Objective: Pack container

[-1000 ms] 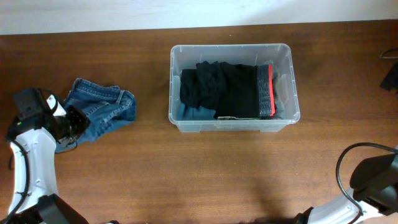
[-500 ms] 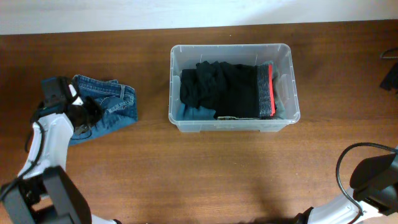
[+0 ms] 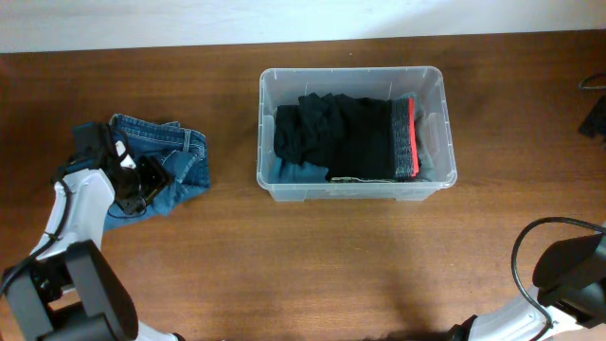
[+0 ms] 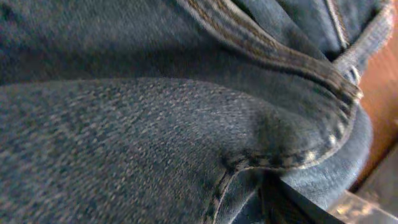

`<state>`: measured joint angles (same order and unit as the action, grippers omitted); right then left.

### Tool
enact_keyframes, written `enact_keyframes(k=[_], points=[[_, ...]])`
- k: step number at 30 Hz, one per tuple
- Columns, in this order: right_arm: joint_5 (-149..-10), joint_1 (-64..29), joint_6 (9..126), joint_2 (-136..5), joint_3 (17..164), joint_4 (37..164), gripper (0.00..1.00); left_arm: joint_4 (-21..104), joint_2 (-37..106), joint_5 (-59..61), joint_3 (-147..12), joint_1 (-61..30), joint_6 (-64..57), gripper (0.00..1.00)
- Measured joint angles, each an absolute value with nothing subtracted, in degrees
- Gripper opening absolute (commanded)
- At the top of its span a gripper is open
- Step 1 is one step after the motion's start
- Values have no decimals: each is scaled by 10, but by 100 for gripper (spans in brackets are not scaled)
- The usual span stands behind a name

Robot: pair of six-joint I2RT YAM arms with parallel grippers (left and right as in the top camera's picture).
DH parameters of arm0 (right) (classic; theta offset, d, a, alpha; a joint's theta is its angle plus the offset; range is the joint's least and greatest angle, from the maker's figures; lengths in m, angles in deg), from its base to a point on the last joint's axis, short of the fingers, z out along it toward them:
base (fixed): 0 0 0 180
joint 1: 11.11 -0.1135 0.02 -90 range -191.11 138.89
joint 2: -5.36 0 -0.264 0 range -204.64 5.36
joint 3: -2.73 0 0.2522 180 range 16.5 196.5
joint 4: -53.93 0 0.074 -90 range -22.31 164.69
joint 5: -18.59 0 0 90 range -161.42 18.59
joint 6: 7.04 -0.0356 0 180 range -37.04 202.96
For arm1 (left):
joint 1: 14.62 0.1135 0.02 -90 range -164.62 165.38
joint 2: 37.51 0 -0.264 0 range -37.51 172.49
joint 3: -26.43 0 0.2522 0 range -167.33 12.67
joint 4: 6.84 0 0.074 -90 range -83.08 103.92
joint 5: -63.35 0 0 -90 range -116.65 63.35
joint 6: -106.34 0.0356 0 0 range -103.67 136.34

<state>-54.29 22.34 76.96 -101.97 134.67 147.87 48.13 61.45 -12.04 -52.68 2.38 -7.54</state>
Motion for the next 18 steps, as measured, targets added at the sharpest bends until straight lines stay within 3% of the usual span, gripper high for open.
enact_keyframes(k=[5,11,18], points=[[-543,223,769,-1020,1347,1479,98,513,567,-105,-523,24,-78,66],[-543,223,769,-1020,1347,1479,98,555,491,-113,-523,34,-120,79],[-543,223,769,-1020,1347,1479,98,551,475,-132,-498,83,-169,80]])
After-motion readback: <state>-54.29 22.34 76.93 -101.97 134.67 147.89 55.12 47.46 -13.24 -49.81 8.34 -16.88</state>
